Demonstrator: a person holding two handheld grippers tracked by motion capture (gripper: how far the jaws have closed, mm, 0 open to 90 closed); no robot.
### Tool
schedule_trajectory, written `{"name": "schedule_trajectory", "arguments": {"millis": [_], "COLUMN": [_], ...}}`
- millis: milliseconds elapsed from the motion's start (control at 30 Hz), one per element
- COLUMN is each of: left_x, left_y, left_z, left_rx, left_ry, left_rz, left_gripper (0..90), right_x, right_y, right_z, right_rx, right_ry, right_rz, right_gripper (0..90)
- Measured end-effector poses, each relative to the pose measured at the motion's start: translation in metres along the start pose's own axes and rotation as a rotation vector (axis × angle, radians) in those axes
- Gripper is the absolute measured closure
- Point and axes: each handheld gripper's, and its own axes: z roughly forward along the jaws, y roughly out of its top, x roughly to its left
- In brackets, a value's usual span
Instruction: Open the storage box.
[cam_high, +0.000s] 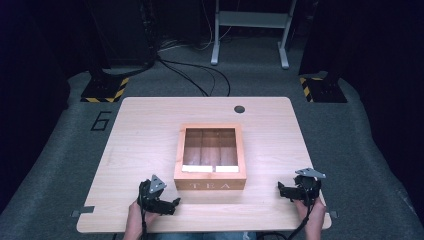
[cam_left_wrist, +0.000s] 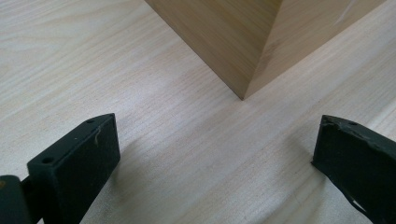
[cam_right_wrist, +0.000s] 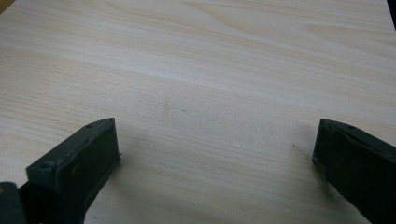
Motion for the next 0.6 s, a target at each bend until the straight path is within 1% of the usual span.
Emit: {"name": "schedule_trajectory", "arguments": {"millis": [300,467,500,567,600], "left_x": [0.0001,0.0009,0.0006,0.0009,0.0004], "left_y": [0.0,0.0002,-0.0001,-0.0001,-0.0003], "left_z": [-0.0001,-0.0007,-0.0003,-0.0005,0.0002], "left_rx": [0.001,0.01,0.005,0.006,-0.004], "left_ry": [0.0,0.002,0.01,0.01,0.009], "left_rz": [0.001,0.007,0.004,0.0,-0.015], "left_gripper": [0.3,0.2,0.1,0.0,0.0], "right_x": [0.0,0.0,0.0,0.0001,0.0001], "right_y": [0.0,0.0,0.0001,0.0001,0.0001], "right_z": [0.0,0.0,0.0,0.0,0.0], "right_rx": [0.0,0.0,0.0,0.0,0.0], "right_ry": [0.0,0.0,0.001,0.0,0.0], "right_rz": [0.0,0.0,0.0,0.0,0.0], "right_gripper": [0.0,0.0,0.0,0.0,0.0]}}
